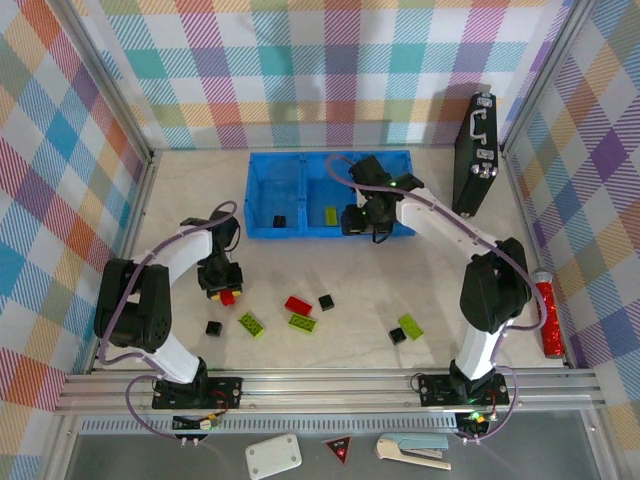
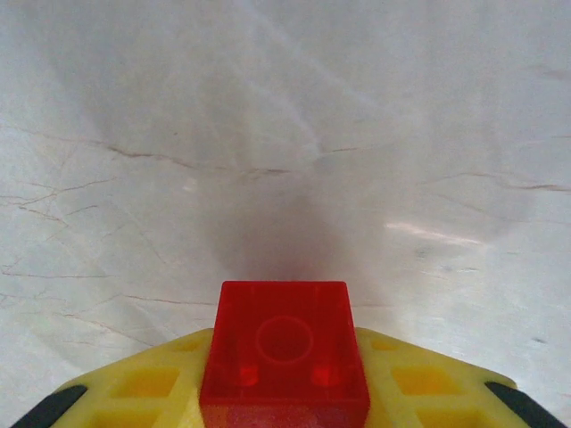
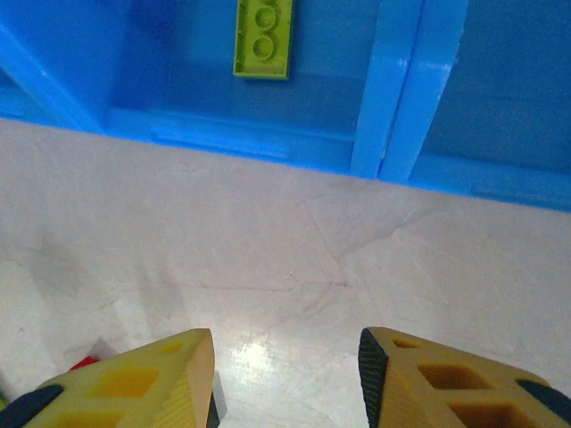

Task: Sort the legos into containers by color
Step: Pick up the lego from the bottom-left of the table, then place the lego in the container.

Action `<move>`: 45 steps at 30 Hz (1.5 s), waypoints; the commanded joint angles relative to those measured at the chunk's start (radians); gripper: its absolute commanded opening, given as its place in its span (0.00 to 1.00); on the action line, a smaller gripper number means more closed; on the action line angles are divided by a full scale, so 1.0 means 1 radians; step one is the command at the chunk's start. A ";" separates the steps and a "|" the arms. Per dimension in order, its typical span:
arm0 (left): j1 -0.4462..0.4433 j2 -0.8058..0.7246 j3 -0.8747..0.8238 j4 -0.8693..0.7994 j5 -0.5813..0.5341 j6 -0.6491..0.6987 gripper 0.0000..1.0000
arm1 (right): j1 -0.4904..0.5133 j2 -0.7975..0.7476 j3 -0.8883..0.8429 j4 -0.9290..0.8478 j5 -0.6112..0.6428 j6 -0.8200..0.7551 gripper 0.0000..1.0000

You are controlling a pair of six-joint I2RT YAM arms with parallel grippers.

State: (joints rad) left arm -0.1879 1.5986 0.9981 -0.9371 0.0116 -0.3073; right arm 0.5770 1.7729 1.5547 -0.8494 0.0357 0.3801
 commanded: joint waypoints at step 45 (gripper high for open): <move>-0.352 -0.086 0.129 1.083 0.400 -1.058 0.31 | 0.004 -0.360 -0.672 1.259 -0.304 0.049 0.61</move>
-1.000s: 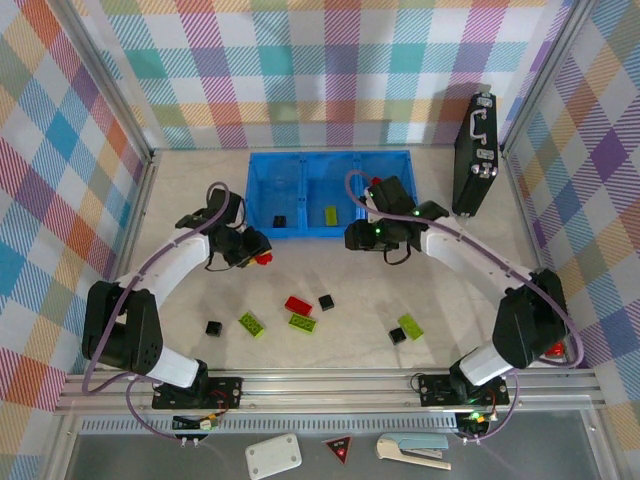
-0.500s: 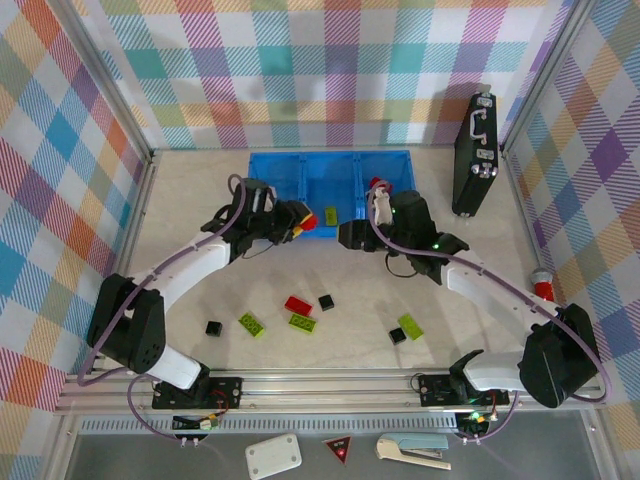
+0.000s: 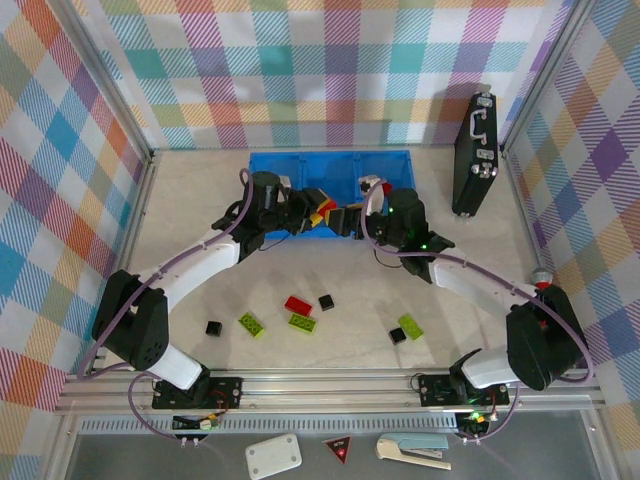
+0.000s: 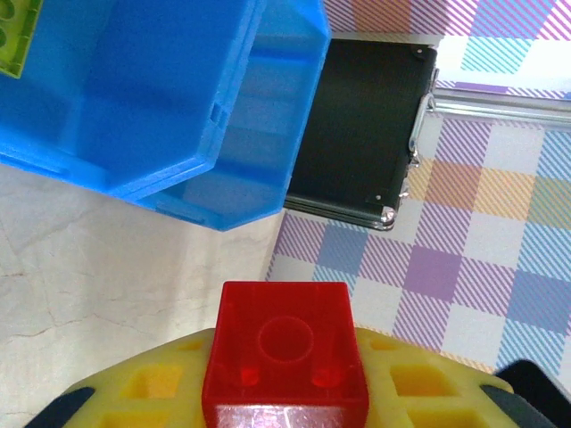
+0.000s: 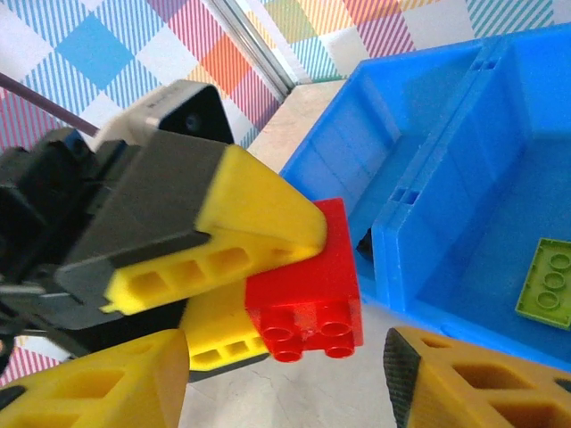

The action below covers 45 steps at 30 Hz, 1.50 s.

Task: Sort the legos into containers by color
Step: Place the lego in the container.

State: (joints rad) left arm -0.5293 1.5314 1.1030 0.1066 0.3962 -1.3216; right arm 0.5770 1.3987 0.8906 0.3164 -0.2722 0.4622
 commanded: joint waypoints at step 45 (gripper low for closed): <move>0.028 -0.097 0.058 -0.373 -0.086 0.328 0.54 | -0.172 -0.008 0.085 -0.276 0.078 -0.151 0.36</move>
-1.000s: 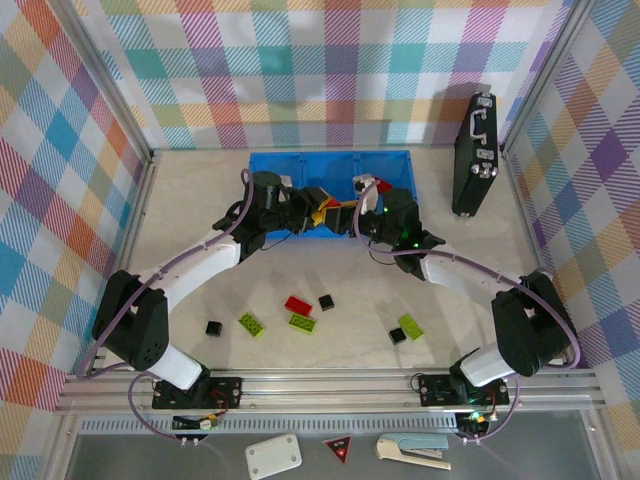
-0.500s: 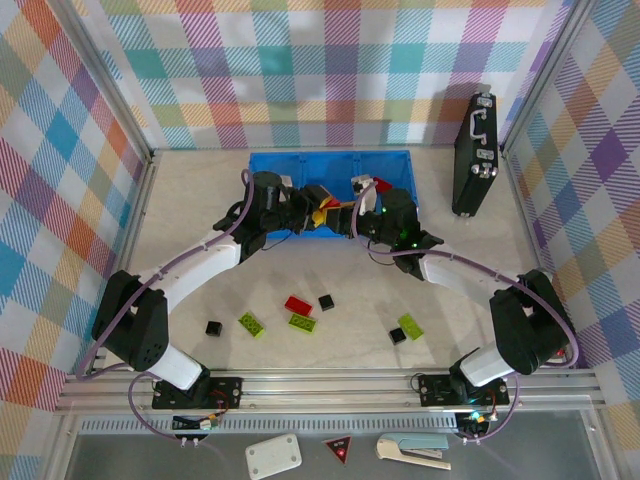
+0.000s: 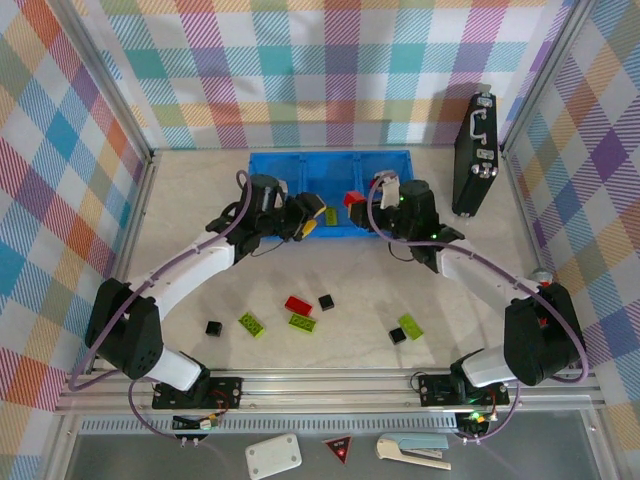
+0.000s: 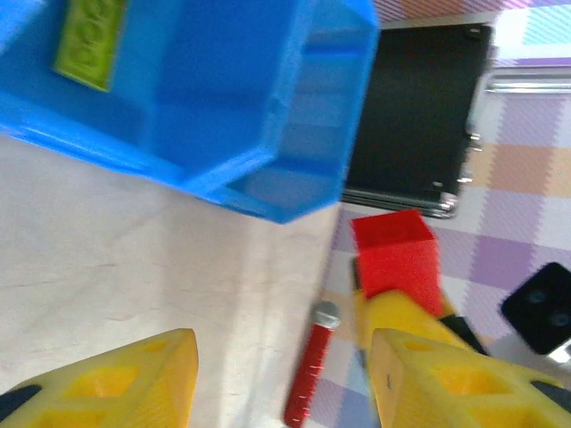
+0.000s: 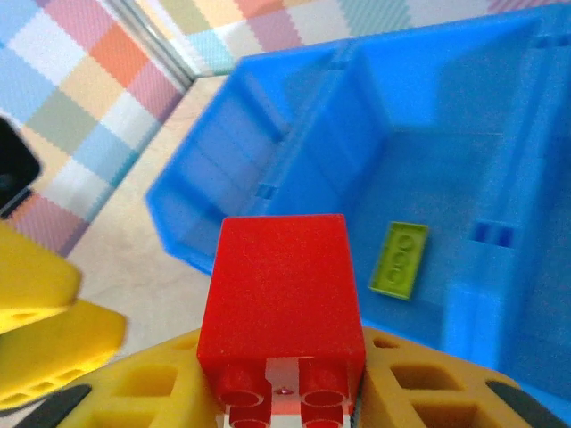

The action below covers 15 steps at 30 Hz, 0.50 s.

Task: Sort the legos into containers by color
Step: Place the lego in the container.

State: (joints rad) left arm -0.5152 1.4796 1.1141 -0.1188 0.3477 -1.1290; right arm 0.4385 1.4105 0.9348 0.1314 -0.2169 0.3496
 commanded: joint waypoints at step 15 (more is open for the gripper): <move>0.030 -0.106 0.112 -0.601 -0.282 0.522 0.55 | -0.220 0.151 0.262 -0.389 0.065 -0.102 0.36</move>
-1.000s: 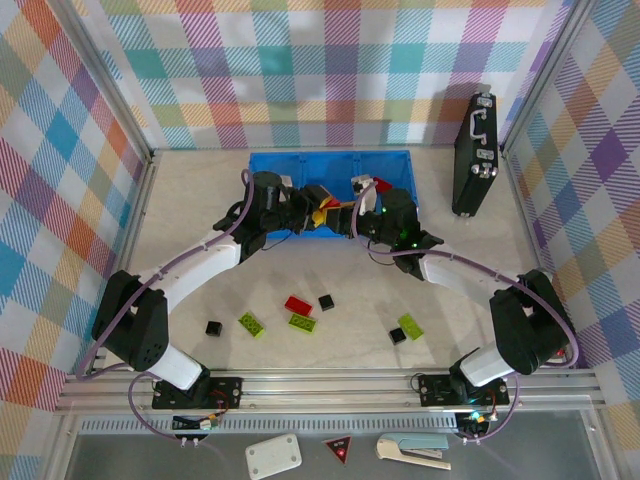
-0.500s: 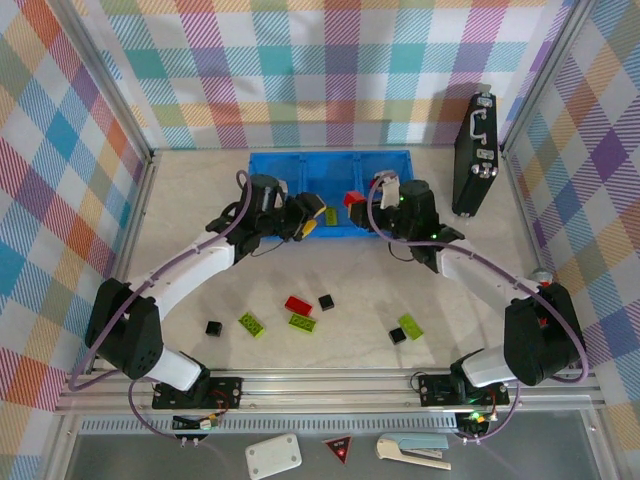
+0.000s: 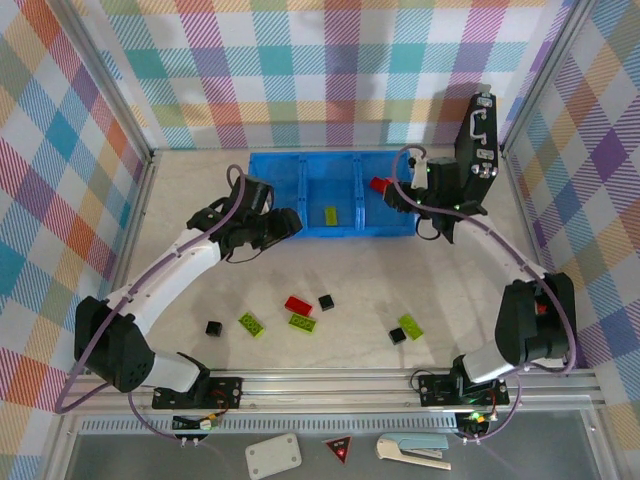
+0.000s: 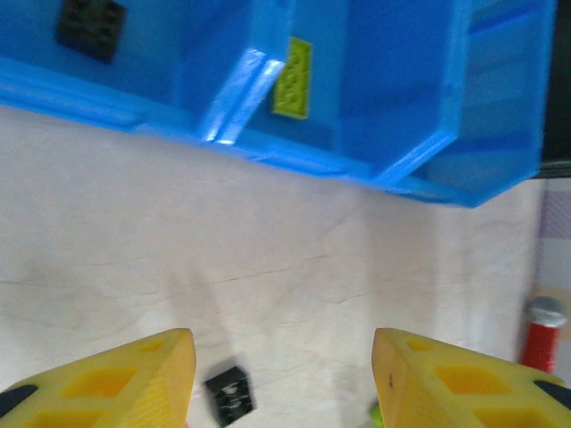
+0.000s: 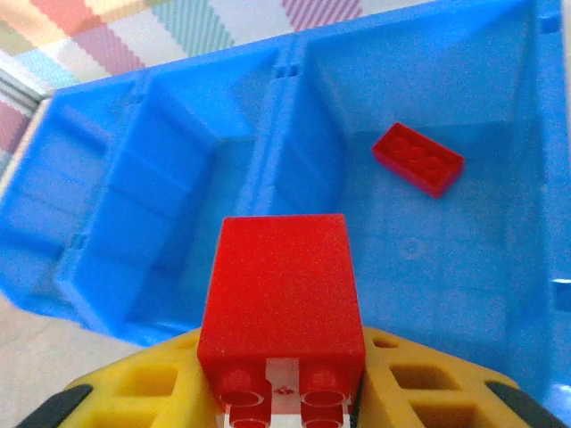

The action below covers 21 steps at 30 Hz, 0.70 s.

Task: Sort the legos into containers by color
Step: Place the lego in the container.

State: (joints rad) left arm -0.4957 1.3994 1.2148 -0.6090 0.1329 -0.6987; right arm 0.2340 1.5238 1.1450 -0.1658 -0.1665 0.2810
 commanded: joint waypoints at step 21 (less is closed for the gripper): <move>0.028 -0.047 -0.117 -0.123 -0.114 0.132 0.56 | -0.046 0.515 0.553 -0.486 0.004 -0.081 0.37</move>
State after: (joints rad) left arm -0.4767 1.3804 1.1027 -0.7071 0.0322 -0.5858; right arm 0.1944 1.9900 1.6444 -0.5728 -0.1101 0.2218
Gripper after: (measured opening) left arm 0.556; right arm 0.373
